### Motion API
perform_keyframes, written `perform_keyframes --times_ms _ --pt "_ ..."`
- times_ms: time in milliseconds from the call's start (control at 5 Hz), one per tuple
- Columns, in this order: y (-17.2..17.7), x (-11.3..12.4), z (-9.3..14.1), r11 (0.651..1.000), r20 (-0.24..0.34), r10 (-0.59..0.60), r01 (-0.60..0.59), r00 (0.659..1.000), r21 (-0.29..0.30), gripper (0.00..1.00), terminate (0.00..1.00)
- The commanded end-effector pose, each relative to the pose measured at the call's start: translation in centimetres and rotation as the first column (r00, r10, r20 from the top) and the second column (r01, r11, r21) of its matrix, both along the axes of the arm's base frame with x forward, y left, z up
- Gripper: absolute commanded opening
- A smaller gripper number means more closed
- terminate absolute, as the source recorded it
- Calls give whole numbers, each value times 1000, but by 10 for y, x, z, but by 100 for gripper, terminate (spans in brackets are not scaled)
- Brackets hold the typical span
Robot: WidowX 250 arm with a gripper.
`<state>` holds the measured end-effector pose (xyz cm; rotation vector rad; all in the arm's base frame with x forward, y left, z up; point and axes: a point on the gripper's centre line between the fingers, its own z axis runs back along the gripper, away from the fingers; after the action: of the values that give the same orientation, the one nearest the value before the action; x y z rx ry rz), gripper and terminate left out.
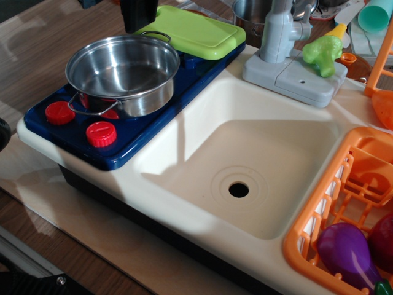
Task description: Put pan from stove to sink
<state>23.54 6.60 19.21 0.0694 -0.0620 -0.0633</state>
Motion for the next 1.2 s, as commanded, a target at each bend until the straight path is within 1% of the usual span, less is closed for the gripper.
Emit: perform_keyframes --times_ms 0,200,400,600,800,1000 --pt "-4 15 11 987 19 158 -158 987 3 100 0" --pt "-6 16 5 966 21 259 -258 966 -12 100 0" --pt "-13 15 -2 922 41 388 -388 921 -14 100 0" --pt "-20 19 -7 888 76 459 -460 885 -8 100 0" --pt "-17 26 -10 862 59 507 -506 860 -29 100 0" --pt "-19 28 -15 841 72 541 -538 838 -51 100 0"
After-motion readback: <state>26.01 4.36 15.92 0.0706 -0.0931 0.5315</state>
